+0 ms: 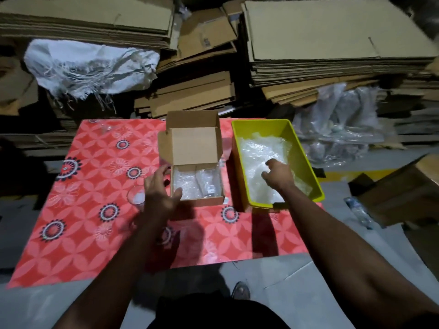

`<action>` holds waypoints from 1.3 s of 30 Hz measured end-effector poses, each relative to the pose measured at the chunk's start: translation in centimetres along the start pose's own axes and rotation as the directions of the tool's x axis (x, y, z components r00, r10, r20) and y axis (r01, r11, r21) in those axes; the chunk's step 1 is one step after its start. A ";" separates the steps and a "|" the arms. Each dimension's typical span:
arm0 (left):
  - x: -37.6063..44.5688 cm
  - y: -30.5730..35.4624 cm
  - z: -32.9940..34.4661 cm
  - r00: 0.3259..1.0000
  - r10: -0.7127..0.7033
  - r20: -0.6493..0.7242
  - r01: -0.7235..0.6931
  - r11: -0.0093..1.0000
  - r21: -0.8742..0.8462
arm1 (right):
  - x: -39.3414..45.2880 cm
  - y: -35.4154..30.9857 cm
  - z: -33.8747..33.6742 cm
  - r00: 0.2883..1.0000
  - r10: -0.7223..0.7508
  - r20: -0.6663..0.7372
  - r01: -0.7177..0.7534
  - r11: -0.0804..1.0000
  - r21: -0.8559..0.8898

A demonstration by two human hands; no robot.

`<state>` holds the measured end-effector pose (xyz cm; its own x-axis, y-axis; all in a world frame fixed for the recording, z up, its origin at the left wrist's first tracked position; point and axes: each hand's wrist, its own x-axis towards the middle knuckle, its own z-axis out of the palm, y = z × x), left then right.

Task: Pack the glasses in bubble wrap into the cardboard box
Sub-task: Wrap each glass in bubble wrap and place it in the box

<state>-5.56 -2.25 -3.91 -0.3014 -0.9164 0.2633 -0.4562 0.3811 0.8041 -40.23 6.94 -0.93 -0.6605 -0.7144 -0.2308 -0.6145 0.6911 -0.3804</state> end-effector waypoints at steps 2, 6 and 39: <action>-0.4 1.3 1.7 1.000 -0.013 0.024 0.012 1.000 0.028 | 0.2 1.3 1.0 0.991 -0.015 0.134 0.008 0.999 0.049; -1.0 2.9 3.8 0.996 -0.058 0.061 0.053 0.995 0.080 | 1.2 1.6 2.1 0.990 -0.110 0.085 0.092 0.977 0.193; 1.6 9.6 -6.2 0.892 -0.331 0.309 0.452 0.628 -0.633 | -11.5 -13.8 0.1 0.902 -0.343 0.261 -0.138 0.343 0.929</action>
<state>-5.18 -0.79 7.51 -0.3762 -0.9056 -0.1961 0.1073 -0.2528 0.9615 -24.12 5.56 6.91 -0.2728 -0.9103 -0.3112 0.2813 0.2339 -0.9307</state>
